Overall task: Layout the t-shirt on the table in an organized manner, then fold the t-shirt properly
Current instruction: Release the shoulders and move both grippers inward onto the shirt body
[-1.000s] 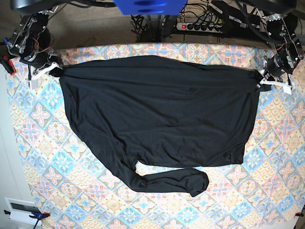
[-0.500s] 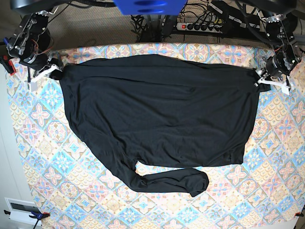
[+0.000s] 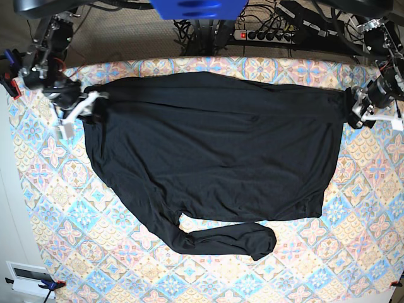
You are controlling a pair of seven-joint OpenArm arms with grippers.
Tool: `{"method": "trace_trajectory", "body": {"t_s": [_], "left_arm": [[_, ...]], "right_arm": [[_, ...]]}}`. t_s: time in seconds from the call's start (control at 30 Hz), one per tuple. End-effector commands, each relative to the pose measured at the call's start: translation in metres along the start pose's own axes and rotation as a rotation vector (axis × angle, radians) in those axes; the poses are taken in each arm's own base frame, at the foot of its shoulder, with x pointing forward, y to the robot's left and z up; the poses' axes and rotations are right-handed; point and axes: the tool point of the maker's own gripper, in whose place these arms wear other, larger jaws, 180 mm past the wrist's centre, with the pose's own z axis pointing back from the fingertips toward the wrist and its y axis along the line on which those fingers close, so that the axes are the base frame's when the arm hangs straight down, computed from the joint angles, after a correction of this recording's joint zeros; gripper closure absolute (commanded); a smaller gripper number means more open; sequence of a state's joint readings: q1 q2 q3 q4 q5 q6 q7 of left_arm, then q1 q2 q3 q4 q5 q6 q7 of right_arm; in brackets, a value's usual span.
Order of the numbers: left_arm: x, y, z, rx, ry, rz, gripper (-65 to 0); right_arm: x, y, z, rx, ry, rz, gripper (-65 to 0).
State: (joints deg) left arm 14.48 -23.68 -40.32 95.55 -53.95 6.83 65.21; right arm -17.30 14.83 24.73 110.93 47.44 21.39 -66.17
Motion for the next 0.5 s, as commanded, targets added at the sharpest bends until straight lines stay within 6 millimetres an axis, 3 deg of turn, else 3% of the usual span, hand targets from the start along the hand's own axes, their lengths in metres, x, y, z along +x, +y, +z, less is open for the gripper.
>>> {"method": "trace_trajectory", "body": {"t_s": [0.0, 0.17, 0.3, 0.47], "left_arm": [[0.017, -0.016, 0.005, -0.05, -0.044, -0.02, -36.3], [0.016, -0.042, -0.002, -0.127, -0.027, -0.025, -36.3], [0.004, -0.06, -0.013, -0.156, 0.019, -0.063, -36.3], [-0.024, -0.088, -0.028, -0.195, 0.113, -0.153, -36.3]], "right_arm": [[0.01, 0.013, -0.002, 0.043, -0.022, 0.049, -18.4], [-0.005, 0.07, -0.028, 0.205, 0.052, 0.191, -18.4], [-0.025, 0.088, -0.047, 0.191, 0.147, 0.363, -18.8], [-0.048, 0.115, -0.068, 0.167, 0.234, 0.643, -18.9]]}}
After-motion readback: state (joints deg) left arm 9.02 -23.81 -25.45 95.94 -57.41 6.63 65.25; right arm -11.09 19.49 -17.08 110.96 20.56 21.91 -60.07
